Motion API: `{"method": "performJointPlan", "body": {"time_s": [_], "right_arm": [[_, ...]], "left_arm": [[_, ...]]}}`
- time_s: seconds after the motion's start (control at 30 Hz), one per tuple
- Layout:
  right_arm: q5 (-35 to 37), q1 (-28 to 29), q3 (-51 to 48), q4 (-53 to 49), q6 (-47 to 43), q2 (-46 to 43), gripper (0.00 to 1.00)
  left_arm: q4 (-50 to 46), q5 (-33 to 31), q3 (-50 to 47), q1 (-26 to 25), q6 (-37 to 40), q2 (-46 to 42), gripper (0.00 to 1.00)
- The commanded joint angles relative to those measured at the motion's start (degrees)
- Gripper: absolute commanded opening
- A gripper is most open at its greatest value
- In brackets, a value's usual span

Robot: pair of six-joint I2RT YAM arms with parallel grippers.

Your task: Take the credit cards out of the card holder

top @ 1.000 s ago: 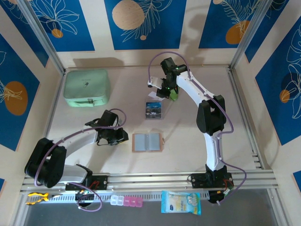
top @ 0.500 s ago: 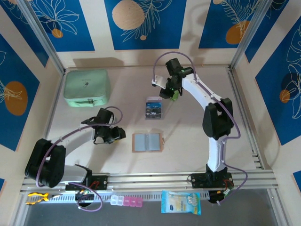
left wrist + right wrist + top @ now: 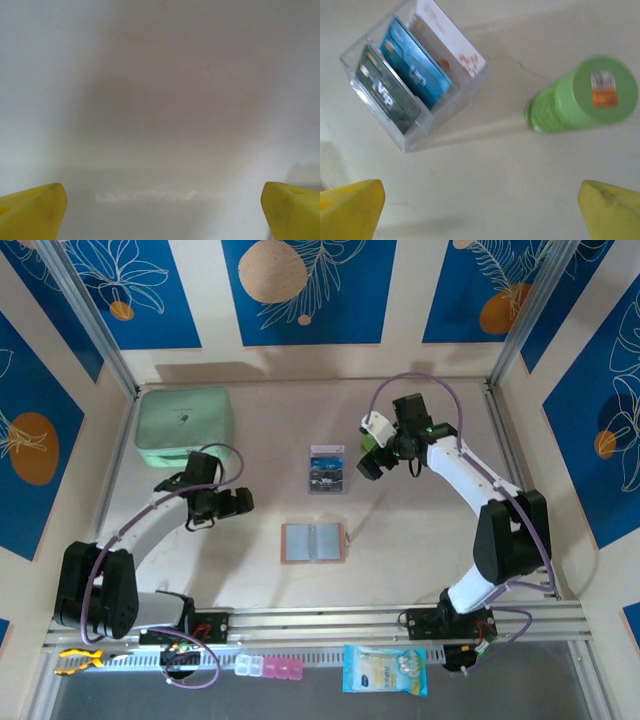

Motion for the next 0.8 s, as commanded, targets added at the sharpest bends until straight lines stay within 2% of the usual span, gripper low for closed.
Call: {"method": "performJointPlan", "body": {"time_s": [0.0, 0.27, 0.43, 0.7, 0.77], "right_arm": [[1.9, -2.6, -6.1, 7.9, 9.5, -3.8, 0.99], [2.0, -10.2, -25.4, 29.2, 24.6, -9.4, 0.99], [3.3, -11.5, -32.8, 42.8, 26.2, -8.6, 0.99], [5.6, -12.1, -38.6, 60.7, 28.2, -6.9, 0.99], [6.1, -12.3, -38.9, 62.4, 28.4, -5.8, 0.99]], "left_arm": [[2.1, -8.8, 1.1, 1.3, 5.7, -2.0, 0.99], [17.2, -27.3, -4.3, 1.9, 9.2, -4.0, 0.99], [28.2, -32.5, -7.3, 2.2, 15.4, -3.2, 1.00], [60.1, -30.8, -19.0, 3.3, 23.4, 0.9, 1.00], [66.9, -30.5, -20.5, 3.8, 24.4, 3.3, 1.00]]}}
